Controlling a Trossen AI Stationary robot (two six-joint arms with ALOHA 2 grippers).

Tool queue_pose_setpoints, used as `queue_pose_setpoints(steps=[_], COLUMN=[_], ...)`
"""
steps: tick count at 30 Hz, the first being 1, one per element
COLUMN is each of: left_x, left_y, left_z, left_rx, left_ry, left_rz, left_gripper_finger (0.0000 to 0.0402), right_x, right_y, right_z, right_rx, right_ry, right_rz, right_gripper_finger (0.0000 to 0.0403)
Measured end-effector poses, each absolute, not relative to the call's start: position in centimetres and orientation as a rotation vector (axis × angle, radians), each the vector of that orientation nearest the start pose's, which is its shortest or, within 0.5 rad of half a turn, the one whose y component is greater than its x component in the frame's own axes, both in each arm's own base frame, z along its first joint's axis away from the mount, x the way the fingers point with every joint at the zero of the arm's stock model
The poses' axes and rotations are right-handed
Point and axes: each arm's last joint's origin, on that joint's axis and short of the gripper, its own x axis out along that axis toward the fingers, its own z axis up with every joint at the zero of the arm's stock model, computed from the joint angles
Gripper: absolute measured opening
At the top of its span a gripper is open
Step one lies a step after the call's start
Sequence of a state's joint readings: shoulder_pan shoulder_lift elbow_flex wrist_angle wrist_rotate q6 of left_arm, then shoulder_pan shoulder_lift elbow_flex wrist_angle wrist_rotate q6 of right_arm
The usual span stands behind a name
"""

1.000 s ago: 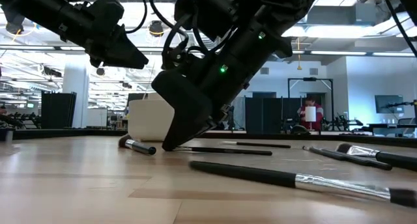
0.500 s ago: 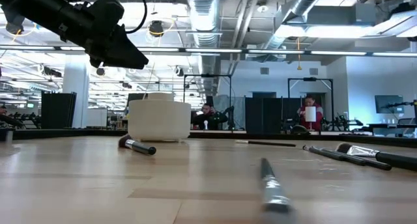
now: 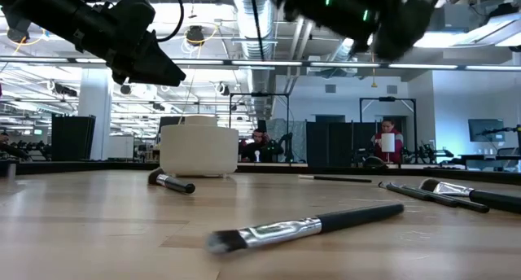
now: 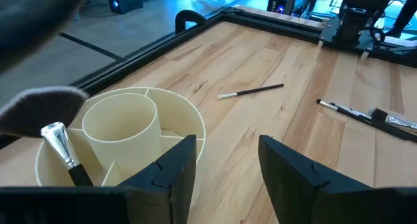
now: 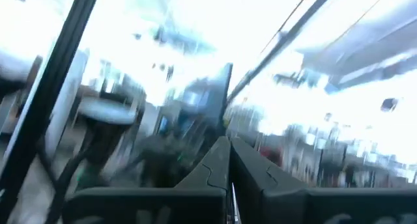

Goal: Sort items
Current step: Put the black eyeshadow brush in the white organizer

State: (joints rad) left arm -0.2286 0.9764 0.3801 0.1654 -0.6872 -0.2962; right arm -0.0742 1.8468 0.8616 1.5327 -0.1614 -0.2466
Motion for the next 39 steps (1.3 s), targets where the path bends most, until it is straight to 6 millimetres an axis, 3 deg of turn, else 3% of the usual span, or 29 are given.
queue_pose_setpoints(steps=[4,7,11,14,22,30,39], left_x=[19.0,19.0,19.0,19.0,19.0,19.0,19.0], left_y=[-2.5,-2.5,-2.5,-2.5,-2.7,-2.7,-2.7], left_z=[19.7,19.7,19.7,19.7,19.6,19.5,19.6], left_rx=[-0.095,-0.095,-0.096,-0.096,-0.132,-0.132,-0.132], left_ry=[0.319,0.318,0.318,0.319,0.335,0.335,0.335], left_rz=[0.504,0.504,0.504,0.502,0.443,0.443,0.442], left_gripper_finger=[0.0163,0.0163,0.0163,0.0163,0.0163,0.0163,0.0163], right_x=[38.2,40.0,42.9,43.9,44.2,44.2,44.8], right_y=[-4.8,-5.6,-6.5,-7.2,-8.6,-9.3,-9.5], right_z=[20.1,19.3,19.3,18.5,15.1,15.1,13.2], right_rx=[-0.243,-0.259,-0.249,-0.245,-0.215,-0.215,-0.136], right_ry=[-0.415,-0.496,-0.478,-0.508,-0.456,-0.437,-0.233], right_rz=[-0.015,-0.028,-0.025,-0.032,-0.127,-0.142,-0.190], right_gripper_finger=[0.0000,0.0000,0.0000,0.0000,0.0000,0.0000,0.0000])
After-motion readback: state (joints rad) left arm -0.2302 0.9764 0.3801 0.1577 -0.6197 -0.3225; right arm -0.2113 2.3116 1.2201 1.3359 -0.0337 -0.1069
